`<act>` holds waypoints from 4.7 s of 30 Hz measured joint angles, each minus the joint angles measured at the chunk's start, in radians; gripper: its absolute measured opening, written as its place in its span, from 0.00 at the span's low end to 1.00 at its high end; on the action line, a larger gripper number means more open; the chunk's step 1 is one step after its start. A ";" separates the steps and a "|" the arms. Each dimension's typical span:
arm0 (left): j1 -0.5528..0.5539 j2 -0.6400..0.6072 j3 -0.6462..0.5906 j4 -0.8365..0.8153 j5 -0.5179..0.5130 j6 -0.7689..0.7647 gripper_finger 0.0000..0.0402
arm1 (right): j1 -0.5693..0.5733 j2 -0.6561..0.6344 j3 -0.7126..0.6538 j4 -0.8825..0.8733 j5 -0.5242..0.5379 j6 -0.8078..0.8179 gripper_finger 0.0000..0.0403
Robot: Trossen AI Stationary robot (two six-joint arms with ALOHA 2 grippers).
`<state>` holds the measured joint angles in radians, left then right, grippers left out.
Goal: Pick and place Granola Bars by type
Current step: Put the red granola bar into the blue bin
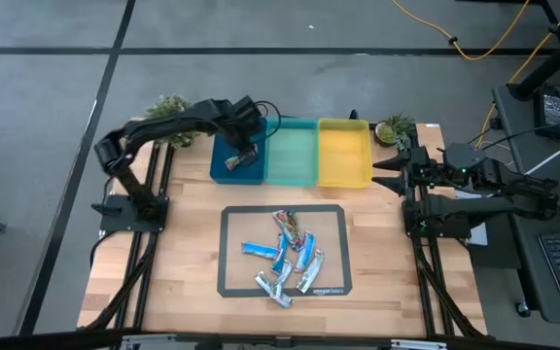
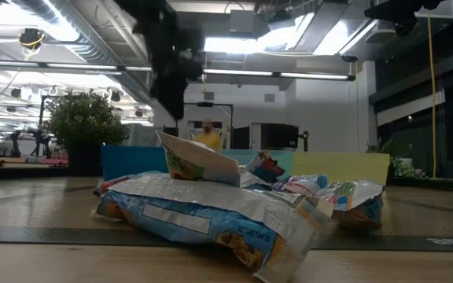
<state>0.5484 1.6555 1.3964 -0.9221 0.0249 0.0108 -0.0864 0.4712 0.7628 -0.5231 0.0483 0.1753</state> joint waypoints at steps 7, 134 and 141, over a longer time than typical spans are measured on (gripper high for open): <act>-0.083 -0.127 0.000 0.033 0.002 0.000 0.27 | 0.000 0.000 0.000 0.000 0.001 -0.054 0.50; -0.777 0.032 -0.263 0.405 -0.028 -0.258 0.07 | 0.000 0.000 0.000 -0.036 0.000 -0.074 0.50; -0.730 -0.130 -0.240 0.431 -0.070 -0.270 0.07 | 0.000 0.000 0.000 -0.036 0.002 -0.079 0.50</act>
<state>-0.1813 1.5256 1.1568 -0.4915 -0.0453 -0.2588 -0.0864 0.4713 0.7628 -0.5591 0.0502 0.0963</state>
